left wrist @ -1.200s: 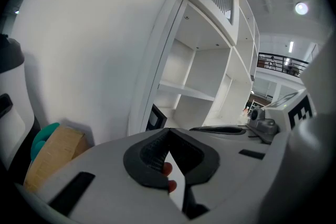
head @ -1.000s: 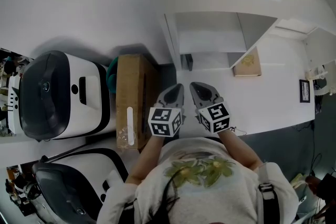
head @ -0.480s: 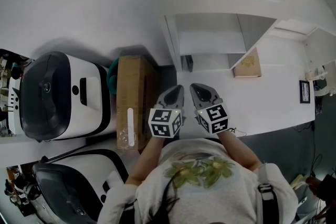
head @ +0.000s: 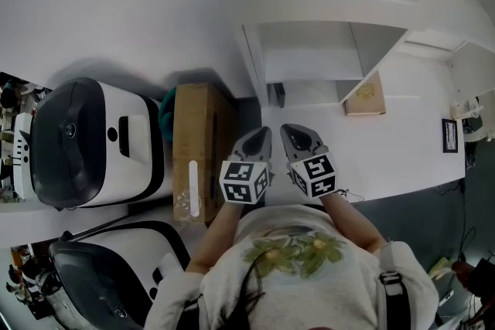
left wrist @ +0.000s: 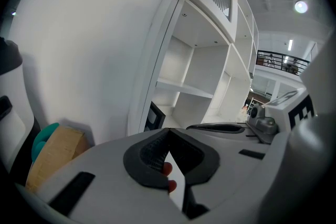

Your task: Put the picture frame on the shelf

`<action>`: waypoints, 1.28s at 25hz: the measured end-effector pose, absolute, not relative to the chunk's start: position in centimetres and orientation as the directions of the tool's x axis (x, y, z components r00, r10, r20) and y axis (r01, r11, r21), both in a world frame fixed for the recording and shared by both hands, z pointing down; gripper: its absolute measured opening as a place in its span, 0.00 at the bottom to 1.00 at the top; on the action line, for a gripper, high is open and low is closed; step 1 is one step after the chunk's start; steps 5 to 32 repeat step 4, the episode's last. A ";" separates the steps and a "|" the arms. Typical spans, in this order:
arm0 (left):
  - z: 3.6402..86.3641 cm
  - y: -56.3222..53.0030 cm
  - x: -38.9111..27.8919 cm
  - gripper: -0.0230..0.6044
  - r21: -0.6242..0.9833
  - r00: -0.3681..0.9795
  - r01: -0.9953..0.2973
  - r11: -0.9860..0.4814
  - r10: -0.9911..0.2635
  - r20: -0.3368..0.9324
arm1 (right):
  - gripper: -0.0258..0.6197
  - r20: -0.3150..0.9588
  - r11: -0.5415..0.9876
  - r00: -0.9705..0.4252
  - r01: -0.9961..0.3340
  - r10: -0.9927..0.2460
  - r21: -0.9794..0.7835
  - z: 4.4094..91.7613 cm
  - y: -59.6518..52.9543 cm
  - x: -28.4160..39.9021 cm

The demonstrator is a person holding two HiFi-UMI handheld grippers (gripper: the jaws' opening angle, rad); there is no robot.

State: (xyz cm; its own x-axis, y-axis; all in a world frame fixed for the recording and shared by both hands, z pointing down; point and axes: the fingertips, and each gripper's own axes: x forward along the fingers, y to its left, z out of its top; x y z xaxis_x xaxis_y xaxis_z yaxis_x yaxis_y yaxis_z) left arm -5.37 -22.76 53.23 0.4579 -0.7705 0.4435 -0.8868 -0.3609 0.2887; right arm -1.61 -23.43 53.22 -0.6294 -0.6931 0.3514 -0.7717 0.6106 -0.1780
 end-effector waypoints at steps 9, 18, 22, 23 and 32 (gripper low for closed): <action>53.3 -22.8 -5.4 0.07 0.290 0.458 -0.887 -0.361 -0.769 0.445 | 0.09 0.354 0.609 -0.627 -0.773 -0.694 -0.177 53.3 -23.5 -1.6; 53.3 -22.8 -5.4 0.07 0.290 0.458 -0.887 -0.361 -0.769 0.445 | 0.09 0.354 0.609 -0.627 -0.773 -0.694 -0.177 53.3 -23.5 -1.6; 53.3 -22.8 -5.4 0.07 0.290 0.458 -0.887 -0.361 -0.769 0.445 | 0.09 0.354 0.609 -0.627 -0.773 -0.694 -0.177 53.3 -23.5 -1.6; 53.3 -22.8 -5.4 0.07 0.290 0.458 -0.887 -0.361 -0.769 0.445 | 0.09 0.354 0.609 -0.627 -0.773 -0.694 -0.177 53.3 -23.5 -1.6; 53.3 -22.8 -5.4 0.07 0.290 0.458 -0.887 -0.361 -0.769 0.445 | 0.09 0.354 0.609 -0.627 -0.773 -0.694 -0.177 53.3 -23.5 -1.6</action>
